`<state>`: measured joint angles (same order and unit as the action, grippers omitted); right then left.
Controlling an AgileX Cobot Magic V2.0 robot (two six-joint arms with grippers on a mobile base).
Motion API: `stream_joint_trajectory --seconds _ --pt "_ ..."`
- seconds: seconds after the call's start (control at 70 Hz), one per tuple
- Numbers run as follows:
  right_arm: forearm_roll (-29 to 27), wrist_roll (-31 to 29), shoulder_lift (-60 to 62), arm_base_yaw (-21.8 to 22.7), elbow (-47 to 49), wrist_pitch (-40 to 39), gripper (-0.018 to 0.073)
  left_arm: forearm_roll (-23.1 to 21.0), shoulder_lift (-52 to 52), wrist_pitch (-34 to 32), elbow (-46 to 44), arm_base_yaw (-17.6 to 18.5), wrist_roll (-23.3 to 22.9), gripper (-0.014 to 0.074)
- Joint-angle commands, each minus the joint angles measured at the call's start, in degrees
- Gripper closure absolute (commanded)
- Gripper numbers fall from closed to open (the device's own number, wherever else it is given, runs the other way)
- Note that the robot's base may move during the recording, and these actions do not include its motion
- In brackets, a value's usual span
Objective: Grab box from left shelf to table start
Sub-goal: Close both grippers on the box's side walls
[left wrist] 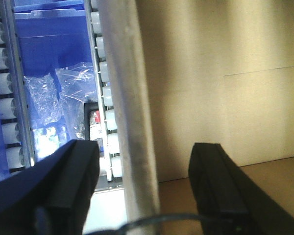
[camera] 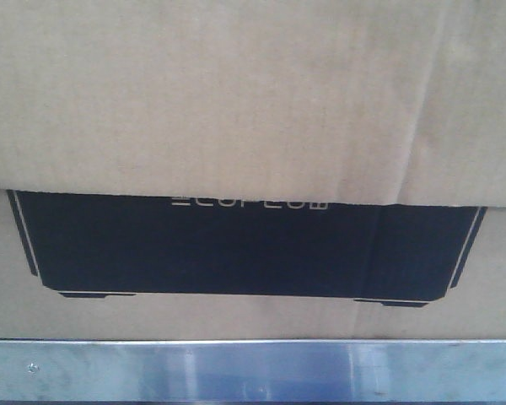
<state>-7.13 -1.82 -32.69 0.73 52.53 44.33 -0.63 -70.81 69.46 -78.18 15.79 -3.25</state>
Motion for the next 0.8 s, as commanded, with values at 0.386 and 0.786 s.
stream_joint_trajectory --seconds 0.386,0.786 --pt "-1.4 -3.8 -30.5 -0.7 15.4 7.1 -0.0008 0.1 1.2 -2.1 -2.0 0.1 -0.6 0.0333" --pt "-1.4 -3.8 -35.9 -0.7 15.3 6.8 0.0500 -2.1 1.2 -2.1 -2.0 0.2 -0.7 0.0689"
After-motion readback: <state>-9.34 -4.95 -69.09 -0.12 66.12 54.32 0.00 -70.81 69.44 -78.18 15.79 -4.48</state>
